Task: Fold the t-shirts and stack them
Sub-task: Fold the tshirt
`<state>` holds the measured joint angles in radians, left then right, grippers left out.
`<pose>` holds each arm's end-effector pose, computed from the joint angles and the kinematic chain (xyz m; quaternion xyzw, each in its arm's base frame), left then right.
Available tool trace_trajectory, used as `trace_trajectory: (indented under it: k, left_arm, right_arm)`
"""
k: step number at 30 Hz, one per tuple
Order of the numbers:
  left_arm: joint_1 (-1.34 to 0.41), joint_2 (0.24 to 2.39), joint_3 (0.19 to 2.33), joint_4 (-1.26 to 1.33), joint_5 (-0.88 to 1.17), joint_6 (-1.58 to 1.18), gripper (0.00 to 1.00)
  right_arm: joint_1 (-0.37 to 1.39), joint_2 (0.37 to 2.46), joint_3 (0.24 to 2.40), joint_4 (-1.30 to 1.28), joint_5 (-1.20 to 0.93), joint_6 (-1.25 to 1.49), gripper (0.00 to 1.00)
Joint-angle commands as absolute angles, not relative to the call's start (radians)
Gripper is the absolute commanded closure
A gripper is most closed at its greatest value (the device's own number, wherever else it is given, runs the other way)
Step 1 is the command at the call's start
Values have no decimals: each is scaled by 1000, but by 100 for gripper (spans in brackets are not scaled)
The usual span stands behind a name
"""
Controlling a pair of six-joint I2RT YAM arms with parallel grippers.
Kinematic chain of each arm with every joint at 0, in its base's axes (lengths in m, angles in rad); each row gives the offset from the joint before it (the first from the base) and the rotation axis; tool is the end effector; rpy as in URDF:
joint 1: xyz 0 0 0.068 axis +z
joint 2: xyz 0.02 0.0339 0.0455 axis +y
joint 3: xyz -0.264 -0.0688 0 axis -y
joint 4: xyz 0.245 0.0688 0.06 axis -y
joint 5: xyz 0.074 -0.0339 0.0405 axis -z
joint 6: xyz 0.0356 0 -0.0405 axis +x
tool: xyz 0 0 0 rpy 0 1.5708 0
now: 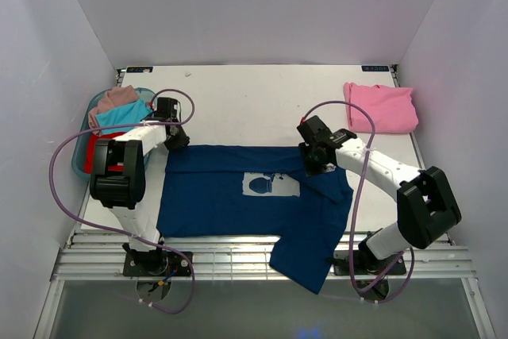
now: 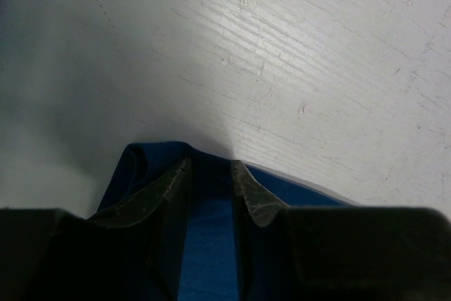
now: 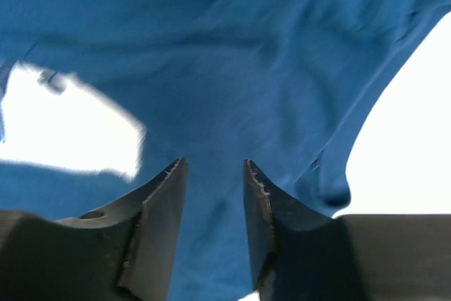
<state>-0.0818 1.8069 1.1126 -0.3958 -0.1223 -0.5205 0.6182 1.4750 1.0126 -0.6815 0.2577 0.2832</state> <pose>0.3581 -0.0250 0.1626 -0.2251 0.9430 -0.0138 0.2445 0.2381 0.1582 0.2220 -0.1347 0.9602 -0.0215 0.2438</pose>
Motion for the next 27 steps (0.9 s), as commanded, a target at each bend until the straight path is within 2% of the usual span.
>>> trace_trajectory:
  k: [1, 7, 27]
  left_arm:
    - [-87, 1738, 1095, -385, -120, -508, 60]
    - [-87, 1718, 1086, -388, -127, -497, 60]
    - [-86, 1687, 1043, -390, -135, -480, 61]
  right_arm:
    - [555, 1505, 1045, -583, 276, 239, 57]
    - [535, 1571, 1048, -512, 245, 201, 62]
    - [496, 1680, 1081, -448, 272, 135, 62]
